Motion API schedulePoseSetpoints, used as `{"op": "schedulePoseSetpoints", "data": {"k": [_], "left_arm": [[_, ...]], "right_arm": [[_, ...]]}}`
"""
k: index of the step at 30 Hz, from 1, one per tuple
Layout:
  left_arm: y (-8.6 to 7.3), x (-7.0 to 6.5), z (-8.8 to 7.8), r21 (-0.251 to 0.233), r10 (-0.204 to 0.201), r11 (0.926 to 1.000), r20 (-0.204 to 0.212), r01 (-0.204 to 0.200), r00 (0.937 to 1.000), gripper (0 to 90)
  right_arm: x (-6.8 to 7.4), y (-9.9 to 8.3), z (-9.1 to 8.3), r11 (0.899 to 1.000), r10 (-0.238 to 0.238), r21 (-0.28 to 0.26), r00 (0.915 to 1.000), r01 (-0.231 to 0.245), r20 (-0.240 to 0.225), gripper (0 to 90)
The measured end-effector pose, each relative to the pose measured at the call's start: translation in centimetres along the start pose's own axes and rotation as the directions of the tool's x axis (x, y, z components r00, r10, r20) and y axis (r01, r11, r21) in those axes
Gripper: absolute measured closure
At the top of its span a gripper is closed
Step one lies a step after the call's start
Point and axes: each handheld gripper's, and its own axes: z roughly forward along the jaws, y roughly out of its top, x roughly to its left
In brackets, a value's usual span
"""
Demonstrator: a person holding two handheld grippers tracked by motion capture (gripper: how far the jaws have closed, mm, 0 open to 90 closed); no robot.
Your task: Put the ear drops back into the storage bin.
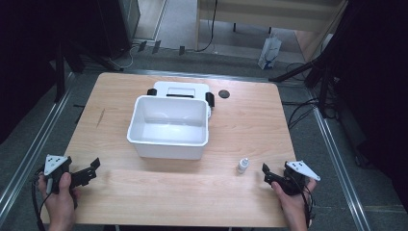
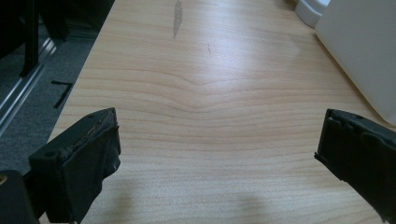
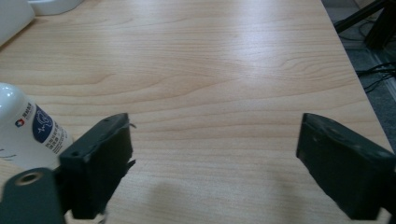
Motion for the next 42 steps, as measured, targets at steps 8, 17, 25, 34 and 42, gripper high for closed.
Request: {"op": "schedulePoseSetpoints", "data": {"k": [8, 17, 25, 34, 42], "left_arm": [[0.1, 0.0, 0.1, 0.006, 0.001, 1.0, 0.002, -0.001, 1.0, 0.3], [0.1, 0.0, 0.2, 0.004, -0.003, 1.0, 0.0, 0.003, 1.0, 0.3], [0.2, 0.1, 0.3, 0.016, -0.005, 0.9999, -0.001, 0.005, 1.0, 0.3], [0.2, 0.2, 0.4, 0.029, -0.014, 0.9995, 0.013, 0.013, 0.9998, 0.3], [0.3, 0.3, 0.5, 0.043, -0.018, 0.9989, 0.023, 0.017, 0.9996, 0.3]], "right_arm": [[0.1, 0.1, 0.2, 0.999, -0.022, 0.026, 0.9996, 0.022, -0.018, 12.9], [0.1, 0.3, 0.5, 0.998, -0.028, 0.064, 0.9994, 0.029, -0.021, 12.5], [0.7, 1.3, 0.0, 0.988, -0.103, 0.115, 0.9945, 0.105, -0.016, 12.4], [1.4, 3.2, -0.2, 0.946, -0.23, 0.228, 0.9728, 0.23, -0.026, 12.2], [2.4, 5.4, -0.3, 0.859, -0.386, 0.332, 0.9189, 0.39, -0.083, 12.3]]}}
